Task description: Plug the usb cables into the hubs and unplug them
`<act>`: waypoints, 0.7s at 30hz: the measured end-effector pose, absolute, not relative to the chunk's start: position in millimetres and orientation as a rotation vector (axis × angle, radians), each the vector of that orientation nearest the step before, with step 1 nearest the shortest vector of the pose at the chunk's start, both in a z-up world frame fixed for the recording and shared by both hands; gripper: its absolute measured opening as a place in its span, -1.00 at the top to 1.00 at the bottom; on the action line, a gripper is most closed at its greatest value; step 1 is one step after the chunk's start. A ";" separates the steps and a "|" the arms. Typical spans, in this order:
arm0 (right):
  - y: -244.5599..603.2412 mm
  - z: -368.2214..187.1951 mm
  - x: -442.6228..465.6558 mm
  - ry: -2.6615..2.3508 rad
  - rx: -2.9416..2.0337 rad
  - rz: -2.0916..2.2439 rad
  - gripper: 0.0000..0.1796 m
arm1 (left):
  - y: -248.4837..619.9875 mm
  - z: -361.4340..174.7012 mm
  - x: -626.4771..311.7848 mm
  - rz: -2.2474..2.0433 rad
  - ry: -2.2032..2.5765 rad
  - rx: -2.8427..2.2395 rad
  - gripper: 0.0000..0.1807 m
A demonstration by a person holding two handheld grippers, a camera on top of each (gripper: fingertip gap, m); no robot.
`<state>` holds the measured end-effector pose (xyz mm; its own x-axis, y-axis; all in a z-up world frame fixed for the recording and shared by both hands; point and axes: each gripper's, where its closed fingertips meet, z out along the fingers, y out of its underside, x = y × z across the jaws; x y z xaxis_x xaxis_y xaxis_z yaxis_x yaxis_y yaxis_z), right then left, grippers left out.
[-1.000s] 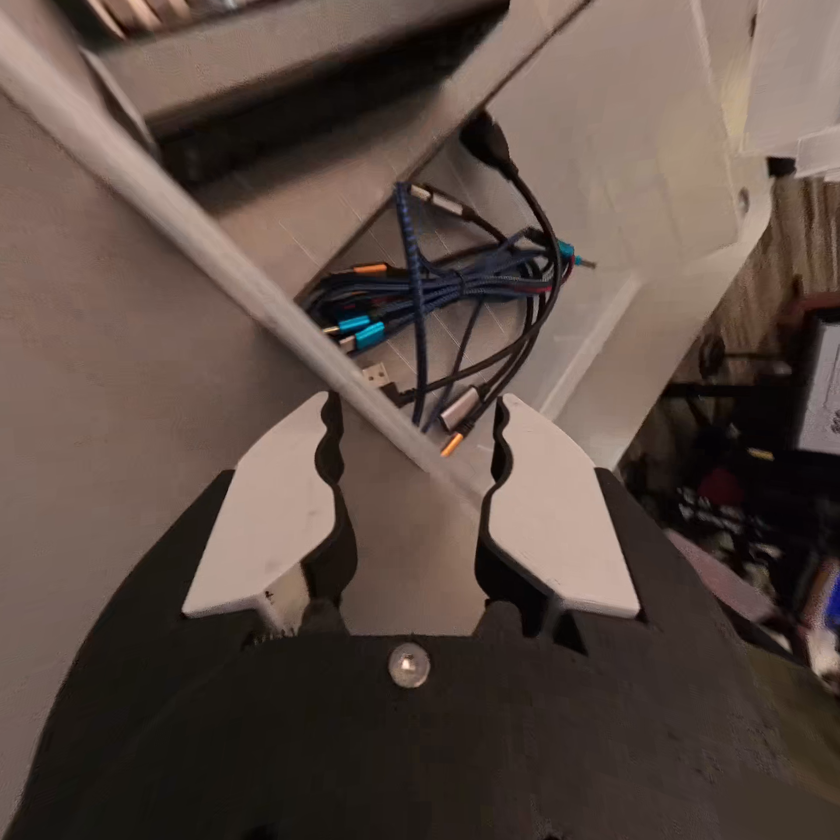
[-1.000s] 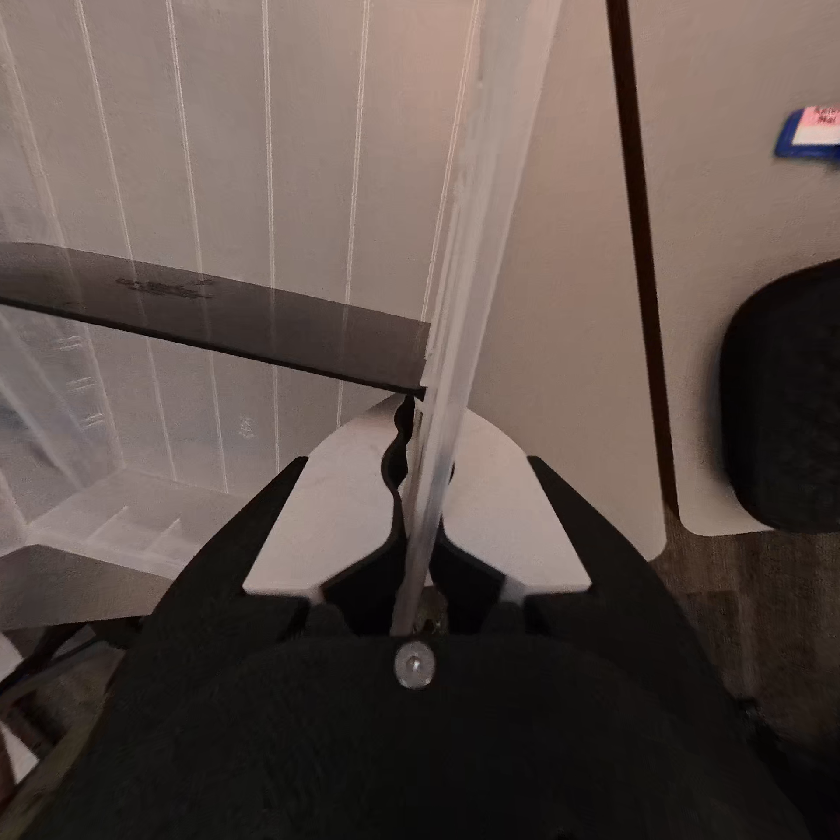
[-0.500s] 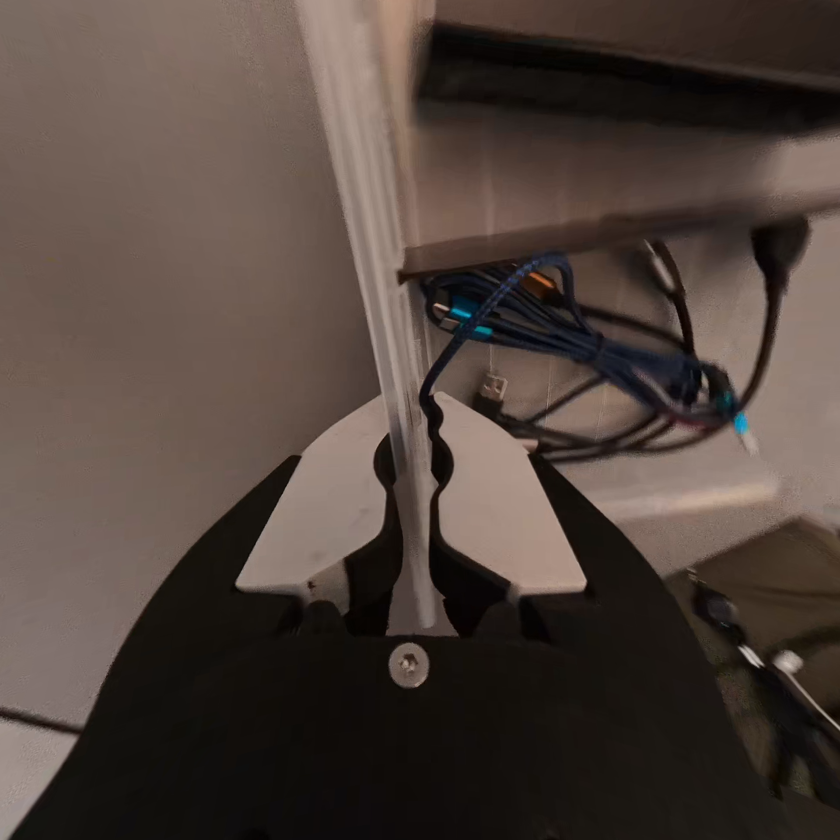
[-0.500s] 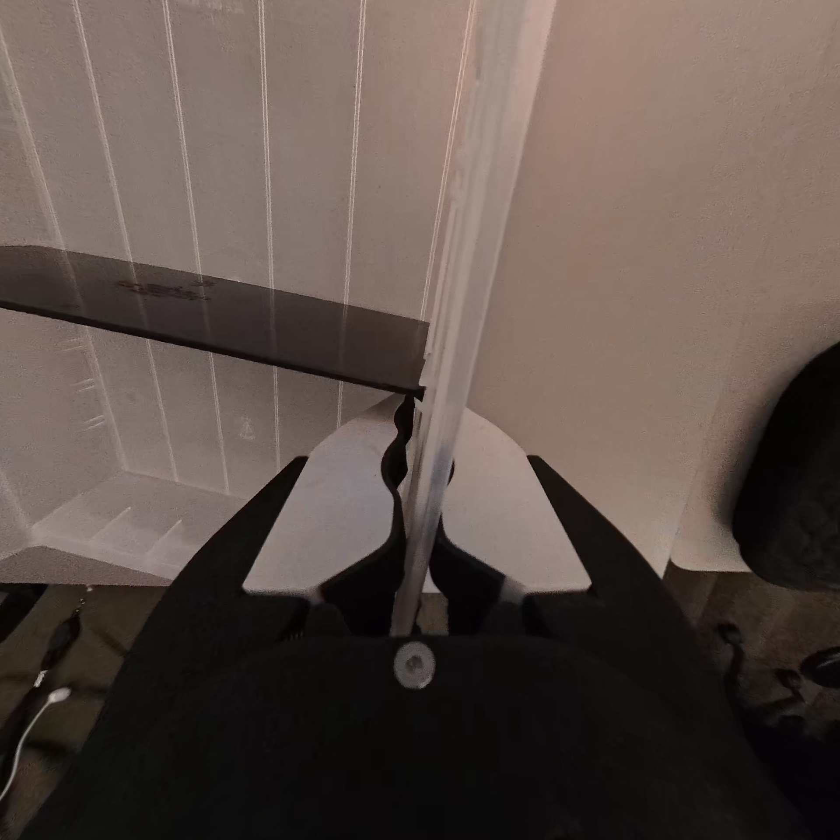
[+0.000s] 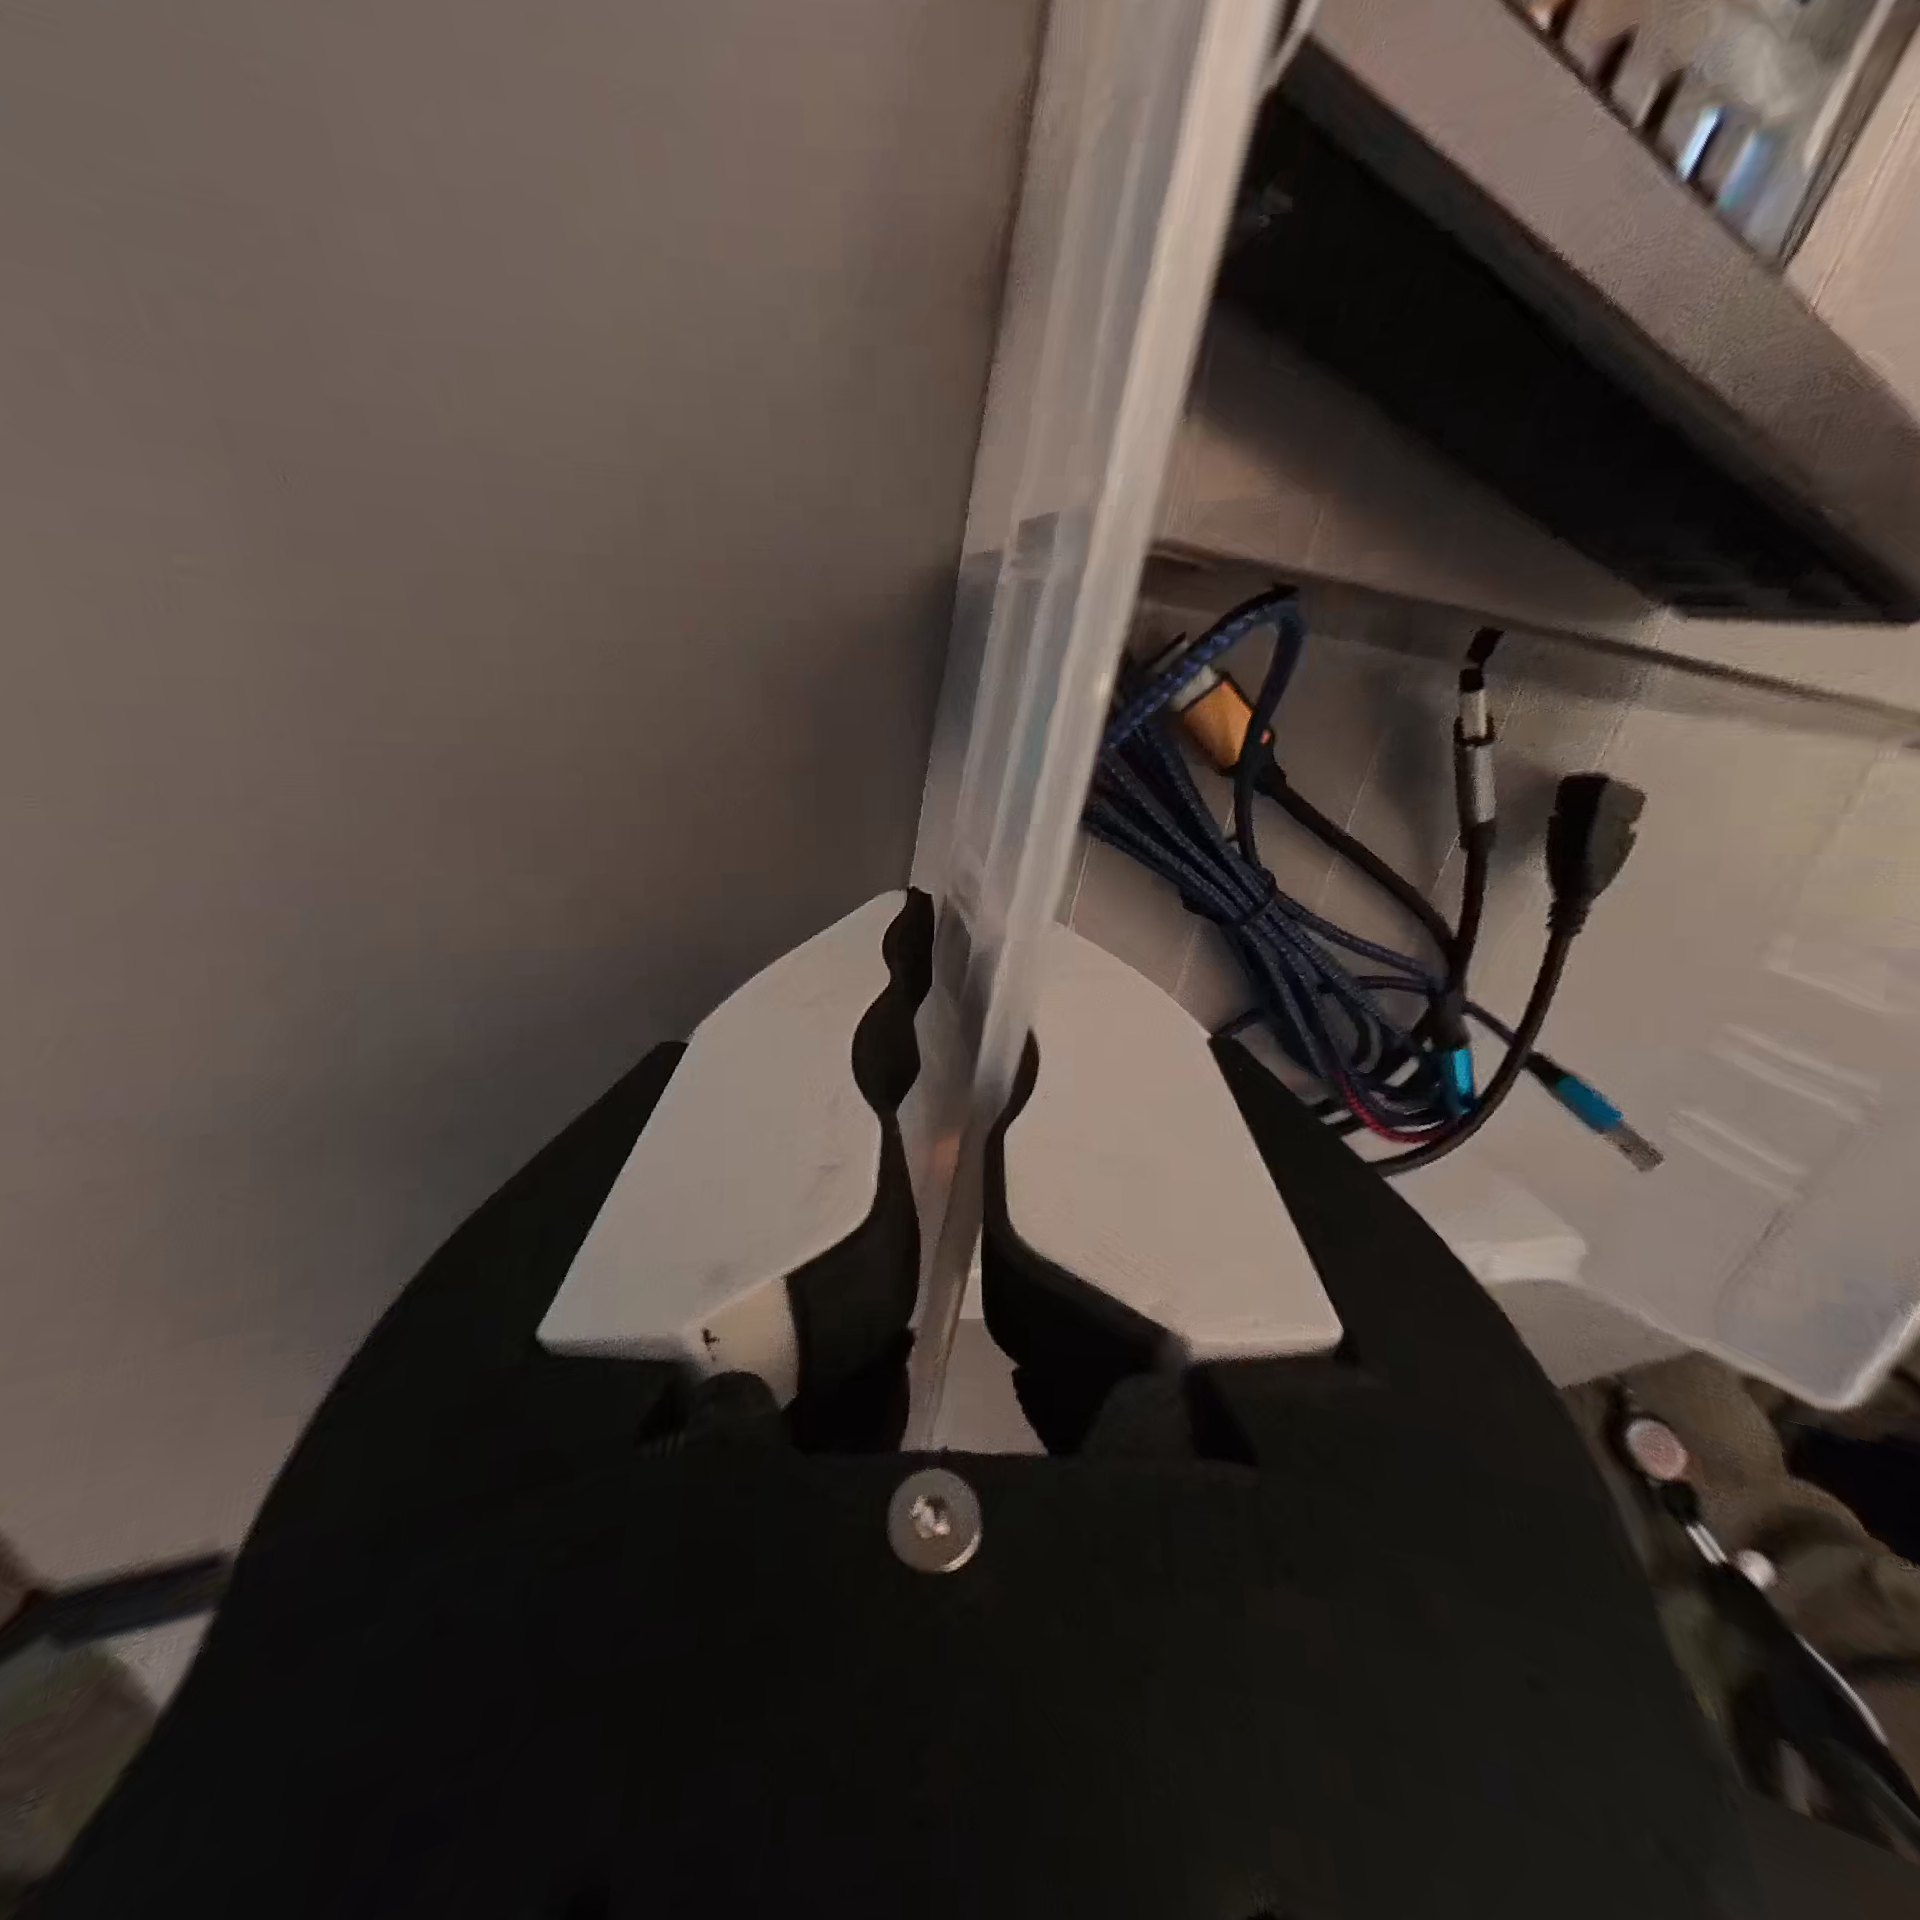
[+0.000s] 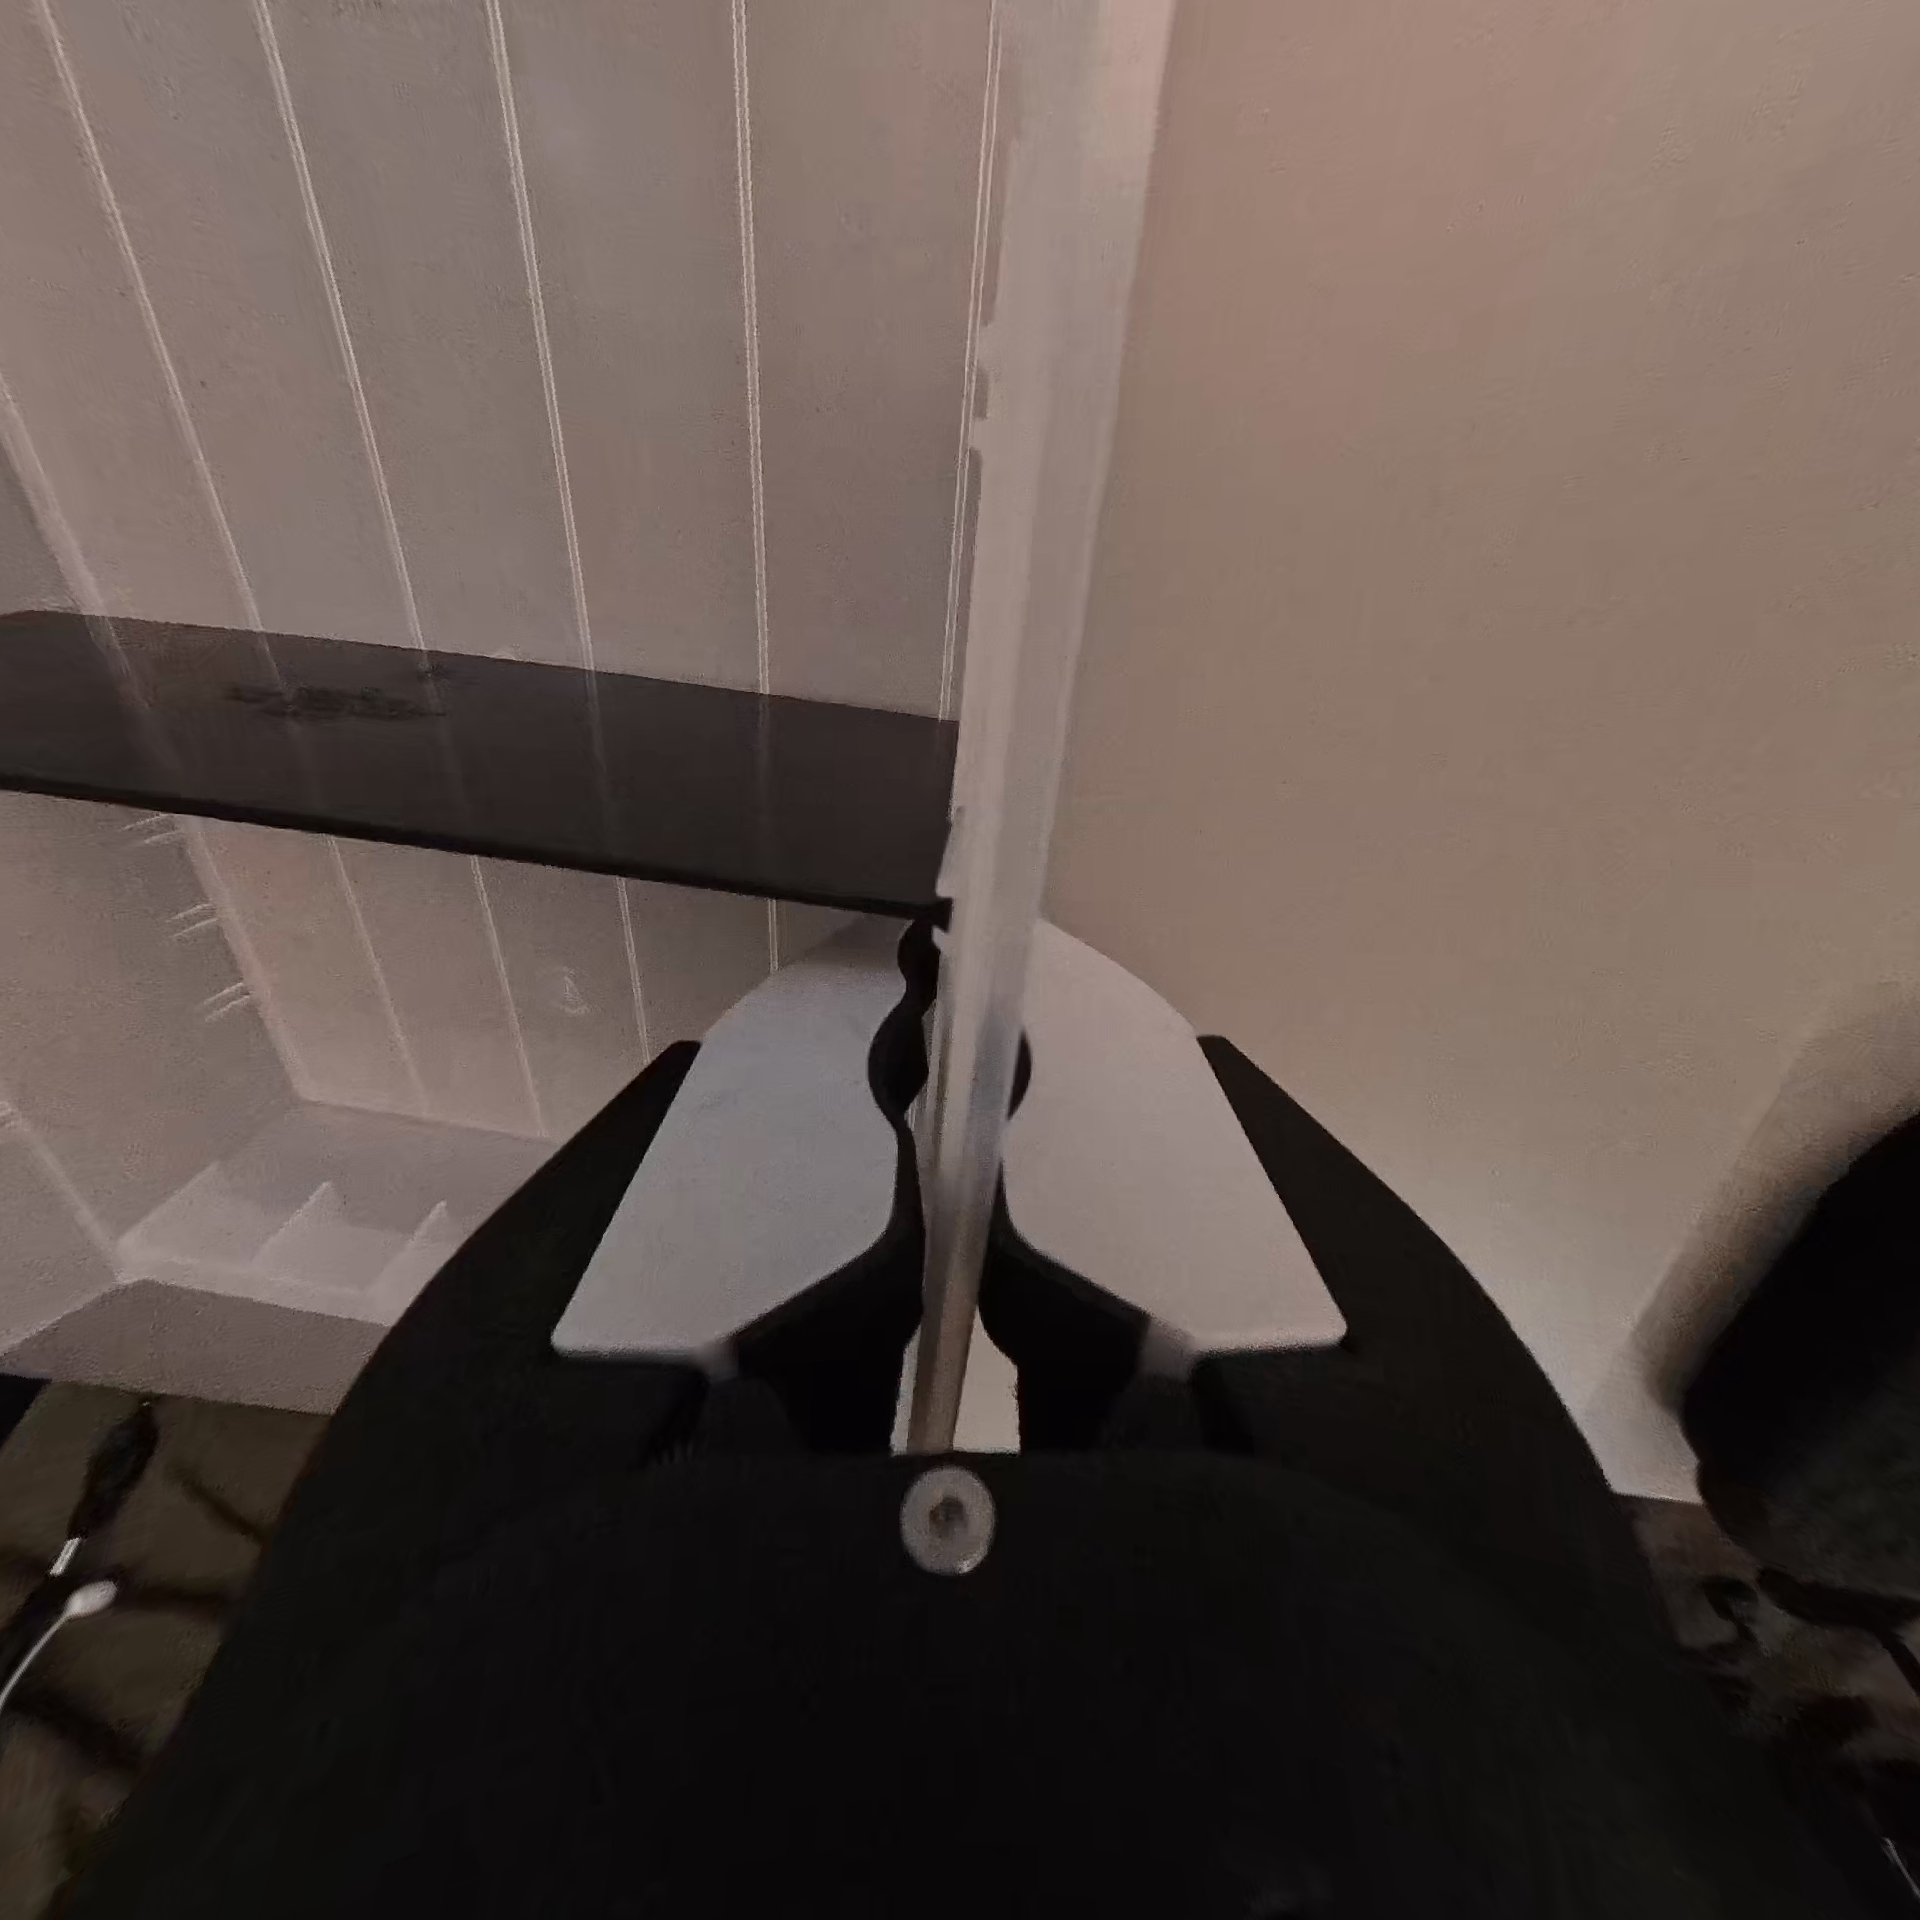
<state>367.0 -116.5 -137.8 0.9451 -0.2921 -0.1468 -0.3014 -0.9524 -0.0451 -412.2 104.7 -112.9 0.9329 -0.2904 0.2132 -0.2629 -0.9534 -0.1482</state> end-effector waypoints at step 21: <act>-118.8 -138.9 405.5 0.321 -3.067 0.225 0.94 | 107.4 -112.4 -494.8 -0.267 0.234 -2.963 0.93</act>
<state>405.5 -118.8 -138.9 0.9679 -0.2022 -0.1493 -0.2094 -0.9772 -0.0343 -494.8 107.4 -112.4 0.9718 -0.1690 0.1643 -0.1410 -0.9754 -0.1693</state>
